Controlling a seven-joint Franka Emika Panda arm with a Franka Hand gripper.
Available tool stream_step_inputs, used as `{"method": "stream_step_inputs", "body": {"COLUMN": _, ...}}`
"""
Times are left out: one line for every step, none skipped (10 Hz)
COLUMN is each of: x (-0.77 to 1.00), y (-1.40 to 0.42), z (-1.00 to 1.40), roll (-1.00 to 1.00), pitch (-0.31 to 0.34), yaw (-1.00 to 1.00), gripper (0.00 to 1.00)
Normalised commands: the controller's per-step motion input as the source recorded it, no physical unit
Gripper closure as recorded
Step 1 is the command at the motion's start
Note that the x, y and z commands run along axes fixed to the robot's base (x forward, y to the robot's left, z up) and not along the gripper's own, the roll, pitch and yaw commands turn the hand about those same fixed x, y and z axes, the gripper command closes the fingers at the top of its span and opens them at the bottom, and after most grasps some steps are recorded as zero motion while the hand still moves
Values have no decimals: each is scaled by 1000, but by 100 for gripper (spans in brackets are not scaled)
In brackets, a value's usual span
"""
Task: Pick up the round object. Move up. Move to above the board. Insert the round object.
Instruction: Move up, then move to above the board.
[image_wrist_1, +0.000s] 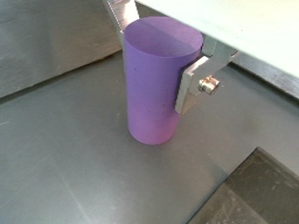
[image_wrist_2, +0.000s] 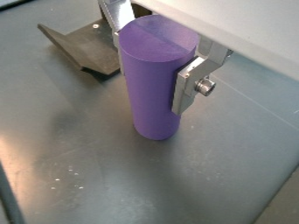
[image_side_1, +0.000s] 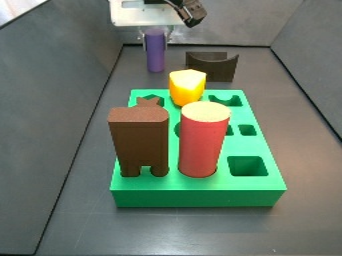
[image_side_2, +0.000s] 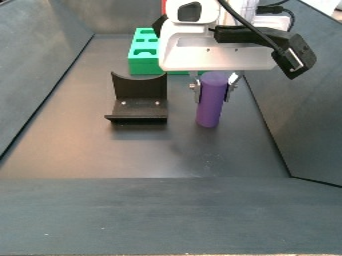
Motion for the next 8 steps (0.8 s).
{"method": "stream_step_inputs", "body": {"x": -27, "y": -60, "z": 804, "roll": -9, "pitch": 17, "yaw": 11, "gripper": 100}}
{"method": "stream_step_inputs", "body": {"x": -43, "y": -50, "z": 718, "roll": -2, "pitch": 33, "yaw": 12, "gripper": 100}}
{"method": "stream_step_inputs", "body": {"x": -35, "y": -24, "z": 552, "roll": 19, "pitch": 39, "yaw": 9, "gripper": 100}}
{"method": "stream_step_inputs", "body": {"x": -29, "y": -11, "z": 405, "roll": 36, "pitch": 39, "yaw": 6, "gripper": 100}}
{"method": "stream_step_inputs", "body": {"x": -25, "y": -4, "z": 249, "roll": 53, "pitch": 37, "yaw": 2, "gripper": 100}}
{"method": "stream_step_inputs", "body": {"x": -66, "y": -255, "z": 1000, "roll": 192, "pitch": 74, "yaw": -158, "gripper": 100}}
{"method": "stream_step_inputs", "body": {"x": -68, "y": -262, "z": 1000, "roll": 199, "pitch": 75, "yaw": -145, "gripper": 100}}
{"method": "stream_step_inputs", "body": {"x": -71, "y": -234, "z": 1000, "roll": 203, "pitch": 66, "yaw": -92, "gripper": 100}}
